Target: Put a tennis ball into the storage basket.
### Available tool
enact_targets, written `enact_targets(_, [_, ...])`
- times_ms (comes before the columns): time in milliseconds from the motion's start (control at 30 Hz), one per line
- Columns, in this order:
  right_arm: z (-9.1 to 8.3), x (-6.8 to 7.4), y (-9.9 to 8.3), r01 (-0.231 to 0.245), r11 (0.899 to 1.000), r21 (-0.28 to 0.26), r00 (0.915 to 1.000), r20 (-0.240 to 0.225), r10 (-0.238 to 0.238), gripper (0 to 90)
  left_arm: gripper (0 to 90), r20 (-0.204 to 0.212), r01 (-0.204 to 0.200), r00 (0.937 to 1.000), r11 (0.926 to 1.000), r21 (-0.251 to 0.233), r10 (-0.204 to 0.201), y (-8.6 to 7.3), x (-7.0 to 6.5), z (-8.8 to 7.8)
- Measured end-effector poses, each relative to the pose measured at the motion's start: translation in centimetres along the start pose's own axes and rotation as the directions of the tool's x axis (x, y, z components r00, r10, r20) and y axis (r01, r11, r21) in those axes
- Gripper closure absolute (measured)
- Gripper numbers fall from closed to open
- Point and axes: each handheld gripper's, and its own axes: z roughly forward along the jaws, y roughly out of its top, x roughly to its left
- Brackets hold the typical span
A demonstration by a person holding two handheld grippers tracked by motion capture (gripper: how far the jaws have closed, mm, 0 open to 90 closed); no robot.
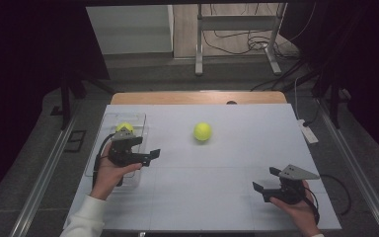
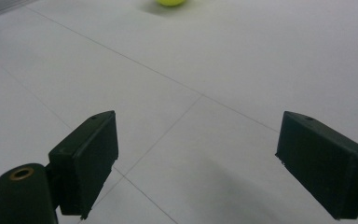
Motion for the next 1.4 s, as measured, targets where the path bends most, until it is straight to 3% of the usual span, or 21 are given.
enact_targets(167, [0.2, 0.1, 0.0, 0.008, 1.0, 0.008, 0.9999, -0.008, -0.008, 13.0, 13.0, -0.005, 0.015, 0.9999, 0.9999, -0.005, -0.015, 0.2, 0.0, 0.1])
enact_targets(467, [-0.1, 0.4, 0.0, 0.007, 1.0, -0.008, 0.9999, -0.016, -0.007, 13.0, 13.1, -0.002, 0.001, 1.0, 0.9998, -0.019, -0.001, 1.2, -0.7, 0.6])
enact_targets(867, [-0.2, 0.5, 0.0, 0.007, 1.0, -0.01, 0.9999, -0.012, -0.007, 13.0, 13.1, -0.003, -0.029, 0.9996, 0.9996, 0.002, 0.029, 3.6, -1.7, 2.2])
enact_targets(1400, [-0.1, 0.6, 0.1, 0.011, 1.0, -0.008, 0.9998, -0.015, -0.012, 13.0, 12.6, 0.004, -0.024, 0.9997, 0.9997, 0.003, 0.024, 4.8, -1.6, 3.2])
